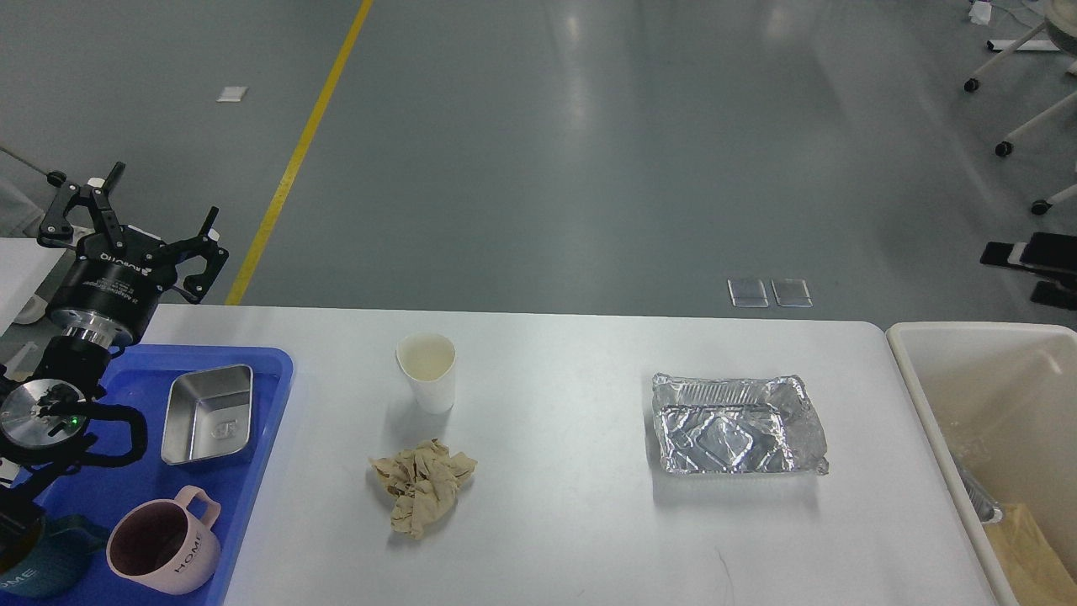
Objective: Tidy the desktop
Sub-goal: 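Reach the right gripper toward the foil tray's near edge, then grasp the foil tray with the right gripper and drag it toward the cup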
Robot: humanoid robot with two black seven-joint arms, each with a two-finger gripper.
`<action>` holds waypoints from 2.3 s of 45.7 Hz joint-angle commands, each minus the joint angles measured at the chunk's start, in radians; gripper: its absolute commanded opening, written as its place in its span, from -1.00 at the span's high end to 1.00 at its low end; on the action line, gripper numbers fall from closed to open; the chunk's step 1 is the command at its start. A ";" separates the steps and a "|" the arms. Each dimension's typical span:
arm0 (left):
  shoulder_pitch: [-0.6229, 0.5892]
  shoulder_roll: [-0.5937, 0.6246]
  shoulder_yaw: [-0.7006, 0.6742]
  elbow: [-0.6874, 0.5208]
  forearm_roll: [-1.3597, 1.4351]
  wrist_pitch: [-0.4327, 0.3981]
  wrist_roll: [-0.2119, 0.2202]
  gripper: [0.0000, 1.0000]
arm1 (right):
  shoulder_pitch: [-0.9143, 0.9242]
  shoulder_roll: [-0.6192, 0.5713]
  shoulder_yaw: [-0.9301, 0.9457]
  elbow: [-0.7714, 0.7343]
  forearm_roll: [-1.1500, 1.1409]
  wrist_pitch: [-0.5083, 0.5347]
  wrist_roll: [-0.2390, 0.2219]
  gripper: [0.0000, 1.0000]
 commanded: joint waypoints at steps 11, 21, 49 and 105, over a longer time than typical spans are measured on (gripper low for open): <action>0.017 0.010 -0.002 -0.004 0.003 -0.037 0.003 -0.92 | 0.007 -0.300 0.007 0.168 -0.016 0.000 0.023 -1.00; 0.031 0.011 -0.002 -0.002 0.005 -0.049 0.003 -0.92 | -0.022 -0.226 0.004 0.154 -0.026 0.000 0.021 -1.00; 0.074 0.068 0.000 0.004 0.008 -0.052 0.005 -0.92 | -0.030 0.490 -0.160 -0.260 -0.528 -0.113 0.023 -1.00; 0.085 0.077 -0.003 0.007 0.008 -0.052 0.003 -0.92 | 0.050 0.889 -0.401 -0.743 -0.686 -0.420 0.046 0.42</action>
